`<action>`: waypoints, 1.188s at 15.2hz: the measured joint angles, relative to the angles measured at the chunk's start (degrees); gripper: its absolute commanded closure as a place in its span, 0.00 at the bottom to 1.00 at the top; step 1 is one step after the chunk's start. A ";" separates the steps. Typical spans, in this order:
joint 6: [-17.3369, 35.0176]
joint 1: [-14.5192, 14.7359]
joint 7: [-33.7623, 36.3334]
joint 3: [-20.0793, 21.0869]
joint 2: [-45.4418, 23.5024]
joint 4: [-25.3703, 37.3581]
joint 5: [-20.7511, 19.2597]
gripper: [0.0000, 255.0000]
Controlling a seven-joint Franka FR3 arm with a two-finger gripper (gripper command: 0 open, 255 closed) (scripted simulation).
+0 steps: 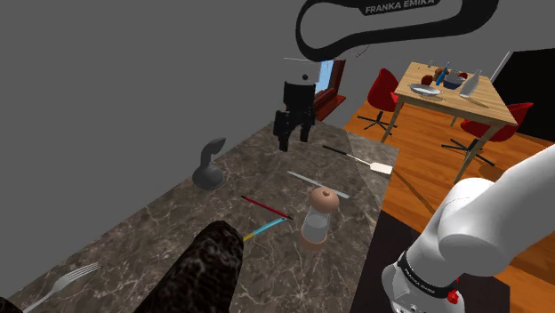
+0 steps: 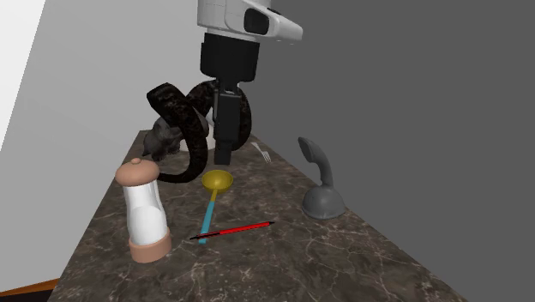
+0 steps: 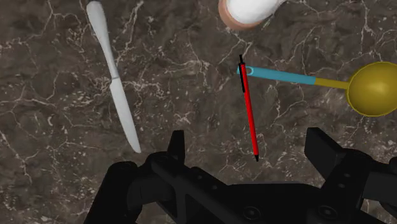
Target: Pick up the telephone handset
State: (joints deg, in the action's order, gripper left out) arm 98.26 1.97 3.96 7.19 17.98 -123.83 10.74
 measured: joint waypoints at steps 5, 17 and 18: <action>2.57 0.88 4.15 2.06 -10.03 8.89 0.59 0.00; 2.67 3.86 12.86 4.04 -36.22 38.15 -1.64 0.00; 2.02 4.29 13.61 4.08 -38.82 41.68 -1.96 0.00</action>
State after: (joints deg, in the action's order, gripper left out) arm 100.29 6.25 17.57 11.27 -20.84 -82.15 8.78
